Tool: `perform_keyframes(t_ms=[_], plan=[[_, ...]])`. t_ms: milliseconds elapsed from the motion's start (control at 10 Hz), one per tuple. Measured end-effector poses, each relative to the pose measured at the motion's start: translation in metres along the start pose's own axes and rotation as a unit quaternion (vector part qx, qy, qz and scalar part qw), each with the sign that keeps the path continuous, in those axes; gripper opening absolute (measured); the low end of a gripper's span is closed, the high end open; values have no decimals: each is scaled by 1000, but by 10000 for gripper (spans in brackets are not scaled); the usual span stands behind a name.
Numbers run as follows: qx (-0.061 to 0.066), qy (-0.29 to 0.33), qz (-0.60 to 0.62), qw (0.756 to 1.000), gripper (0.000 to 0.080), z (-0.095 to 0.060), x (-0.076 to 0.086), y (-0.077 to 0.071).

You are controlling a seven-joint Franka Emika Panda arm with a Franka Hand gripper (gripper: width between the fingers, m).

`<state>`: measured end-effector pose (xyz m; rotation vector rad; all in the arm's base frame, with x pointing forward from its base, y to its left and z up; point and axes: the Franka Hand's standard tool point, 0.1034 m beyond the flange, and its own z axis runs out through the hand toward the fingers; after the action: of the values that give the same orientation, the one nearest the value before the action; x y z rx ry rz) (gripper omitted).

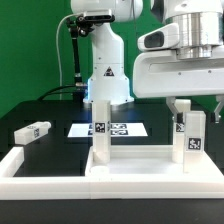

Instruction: Assemble desk

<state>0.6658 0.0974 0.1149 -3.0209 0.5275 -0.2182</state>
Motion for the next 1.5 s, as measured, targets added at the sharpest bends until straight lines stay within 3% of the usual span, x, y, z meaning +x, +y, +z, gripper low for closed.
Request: perform_keyframes(t_ms=[100,300,500,1000,1100,1200,1400,1500], plan=[[-5,1,26,1000,305,0,2,5],[-15,4,63,998,305,-1,4,12],[-36,8,120,992,305,-2,6,22],[-42,8,144,989,307,-2,8,31],[-38,4,143,989,383,-5,9,33],[-27,1,147,989,383,-20,16,42],[-13,3,130,991,626,-62,34,64],[-8,6,112,994,626,-80,42,78]])
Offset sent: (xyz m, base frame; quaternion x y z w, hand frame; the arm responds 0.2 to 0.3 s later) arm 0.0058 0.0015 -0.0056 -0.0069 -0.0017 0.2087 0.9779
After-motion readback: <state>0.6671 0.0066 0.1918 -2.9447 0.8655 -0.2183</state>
